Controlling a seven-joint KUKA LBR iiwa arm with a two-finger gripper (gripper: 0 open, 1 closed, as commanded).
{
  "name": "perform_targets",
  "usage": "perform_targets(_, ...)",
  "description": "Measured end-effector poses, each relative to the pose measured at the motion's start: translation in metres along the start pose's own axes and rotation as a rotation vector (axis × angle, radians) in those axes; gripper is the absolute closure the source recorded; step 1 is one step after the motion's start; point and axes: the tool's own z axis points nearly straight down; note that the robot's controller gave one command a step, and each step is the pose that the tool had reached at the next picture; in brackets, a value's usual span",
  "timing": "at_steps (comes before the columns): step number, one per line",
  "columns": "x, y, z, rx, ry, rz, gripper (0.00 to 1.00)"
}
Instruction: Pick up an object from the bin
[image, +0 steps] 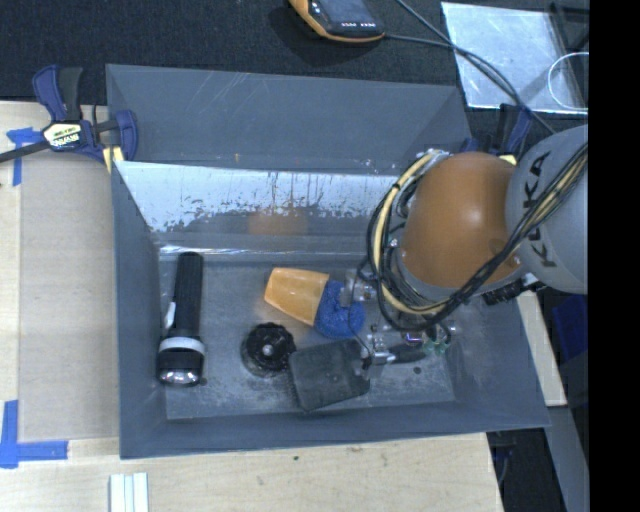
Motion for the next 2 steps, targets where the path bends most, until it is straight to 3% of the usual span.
perform_targets(1,-0.002,0.000,-0.005,0.000,-0.008,0.001,0.00)
perform_targets(2,-0.049,-0.025,0.090,0.001,-0.010,0.107,0.00)
